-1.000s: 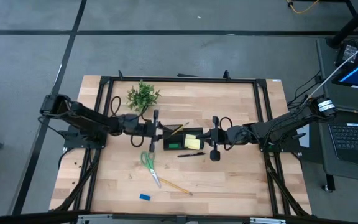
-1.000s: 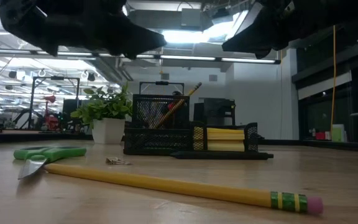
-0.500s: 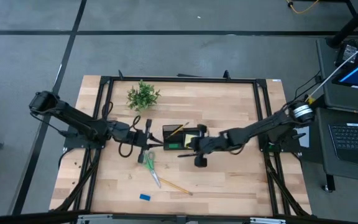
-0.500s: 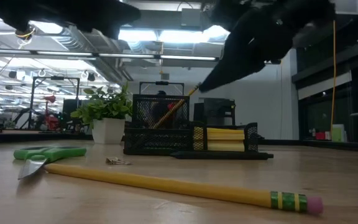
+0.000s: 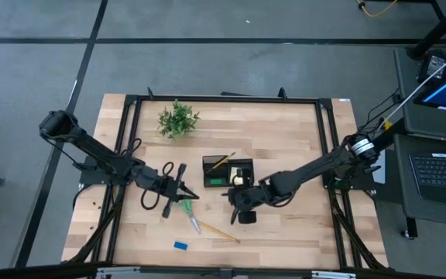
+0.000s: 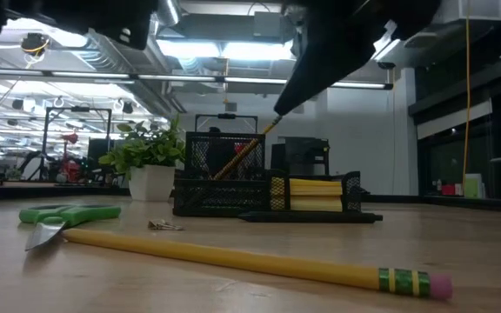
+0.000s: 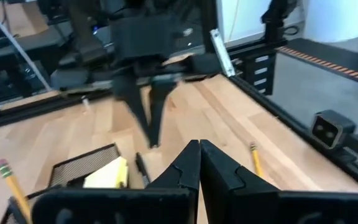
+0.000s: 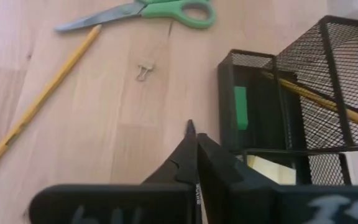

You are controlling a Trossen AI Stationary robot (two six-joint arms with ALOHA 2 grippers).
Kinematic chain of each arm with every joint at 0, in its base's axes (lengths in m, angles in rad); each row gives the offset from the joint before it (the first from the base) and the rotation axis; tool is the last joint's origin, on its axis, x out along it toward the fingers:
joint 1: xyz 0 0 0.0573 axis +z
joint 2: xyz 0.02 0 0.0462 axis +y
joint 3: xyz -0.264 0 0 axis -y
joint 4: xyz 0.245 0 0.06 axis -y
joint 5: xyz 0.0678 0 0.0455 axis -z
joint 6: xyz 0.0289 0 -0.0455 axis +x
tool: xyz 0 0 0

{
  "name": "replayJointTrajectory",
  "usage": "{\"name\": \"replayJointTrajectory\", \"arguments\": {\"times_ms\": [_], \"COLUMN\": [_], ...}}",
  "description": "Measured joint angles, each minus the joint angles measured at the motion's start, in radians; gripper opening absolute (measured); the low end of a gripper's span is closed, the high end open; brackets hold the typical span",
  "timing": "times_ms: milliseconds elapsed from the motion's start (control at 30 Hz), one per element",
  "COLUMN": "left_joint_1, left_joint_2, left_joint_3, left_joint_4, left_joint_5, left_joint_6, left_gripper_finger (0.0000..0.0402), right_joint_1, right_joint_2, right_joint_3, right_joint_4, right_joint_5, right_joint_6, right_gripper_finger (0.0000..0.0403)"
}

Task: Pick and place office supplies into organizer
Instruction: Put the black pen into the black desk organizer

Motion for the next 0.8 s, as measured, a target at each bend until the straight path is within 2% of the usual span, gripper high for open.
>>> {"name": "replayJointTrajectory", "arguments": {"times_ms": [133, 267, 567, 700, 800], "left_joint_1": [-0.027, -0.041, -0.044, -0.044, -0.044], "left_joint_2": [0.000, 0.000, 0.000, 0.000, 0.000], "left_joint_3": [0.000, 0.000, 0.000, 0.000, 0.000], "left_joint_4": [-0.003, -0.016, -0.132, -0.139, -0.140], "left_joint_5": [0.000, -0.021, -0.227, -0.256, -0.257], "left_joint_6": [0.004, 0.005, -0.039, -0.052, -0.054], "left_gripper_finger": [0.0001, 0.0002, 0.0002, 0.0002, 0.0005], "right_joint_1": [0.000, 0.000, -0.019, -0.040, -0.058], "right_joint_2": [0.024, 0.069, 0.144, 0.146, 0.146], "right_joint_3": [-0.007, -0.007, -0.008, -0.008, -0.008], "right_joint_4": [-0.006, -0.013, -0.029, -0.065, -0.078], "right_joint_5": [-0.001, -0.049, -0.052, -0.054, -0.101], "right_joint_6": [-0.001, 0.000, 0.028, 0.074, 0.097], "right_gripper_finger": [0.0016, 0.0030, 0.0105, 0.0124, 0.0126]}}
